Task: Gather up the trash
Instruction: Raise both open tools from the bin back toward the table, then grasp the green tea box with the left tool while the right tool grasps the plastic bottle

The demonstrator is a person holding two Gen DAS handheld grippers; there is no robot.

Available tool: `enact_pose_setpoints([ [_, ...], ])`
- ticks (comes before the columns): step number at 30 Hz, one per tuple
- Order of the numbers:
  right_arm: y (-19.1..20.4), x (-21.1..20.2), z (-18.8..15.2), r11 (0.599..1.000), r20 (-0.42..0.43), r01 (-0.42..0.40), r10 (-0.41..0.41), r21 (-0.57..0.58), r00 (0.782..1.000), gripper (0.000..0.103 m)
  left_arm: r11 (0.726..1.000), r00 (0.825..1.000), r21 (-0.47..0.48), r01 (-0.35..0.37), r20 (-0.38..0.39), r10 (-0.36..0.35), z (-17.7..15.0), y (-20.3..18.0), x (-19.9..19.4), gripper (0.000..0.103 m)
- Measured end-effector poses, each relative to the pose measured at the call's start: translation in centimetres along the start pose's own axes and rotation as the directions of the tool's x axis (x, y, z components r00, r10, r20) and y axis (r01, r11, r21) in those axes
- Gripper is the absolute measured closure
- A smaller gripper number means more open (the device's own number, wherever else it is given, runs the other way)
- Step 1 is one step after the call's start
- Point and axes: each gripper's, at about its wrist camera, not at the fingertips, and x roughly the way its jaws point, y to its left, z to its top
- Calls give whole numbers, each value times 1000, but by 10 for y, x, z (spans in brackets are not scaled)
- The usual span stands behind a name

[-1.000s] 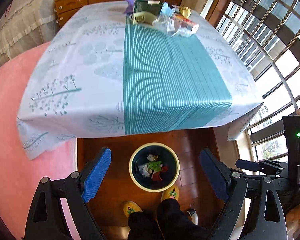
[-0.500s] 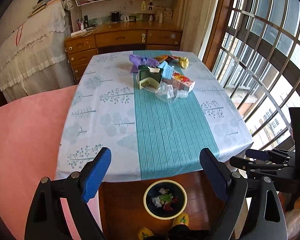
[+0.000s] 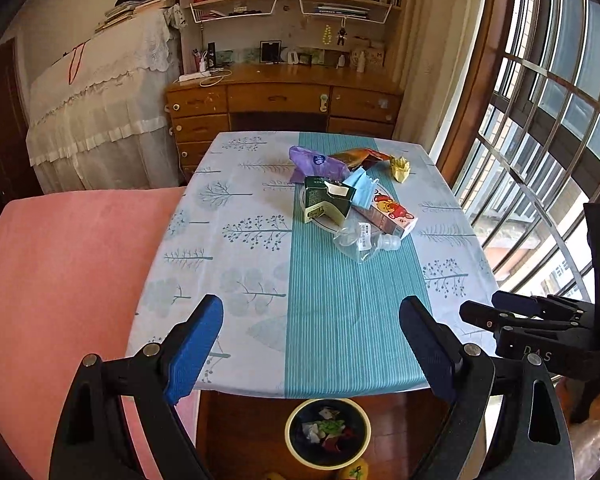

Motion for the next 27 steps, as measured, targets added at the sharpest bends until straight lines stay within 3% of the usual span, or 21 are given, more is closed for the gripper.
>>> enact_pose_setpoints([
  [9, 13, 49, 40, 1000, -11, -7, 7, 29, 1000, 49, 998, 999, 66, 14, -39, -12, 34, 21, 73, 12],
  [13, 15, 79, 65, 996, -20, 27, -25, 84, 999, 49, 989, 996, 119, 84, -50, -79, 68, 38, 131, 12],
  [16, 7, 103, 81, 977, -31, 48, -43, 207, 999, 49, 968, 987, 197, 157, -78, -144, 95, 45, 186, 12],
  [21, -12, 151, 92, 893, -37, 44, -31, 449, 999, 49, 900, 969, 359, 246, -117, -218, 127, 50, 273, 12],
  [24, -23, 177, 91, 822, -34, 49, -36, 567, 999, 49, 844, 954, 444, 301, -141, -265, 139, 45, 317, 13],
  [27, -34, 201, 89, 755, -31, 46, -34, 654, 999, 49, 770, 938, 538, 342, -144, -316, 143, 34, 348, 13],
])
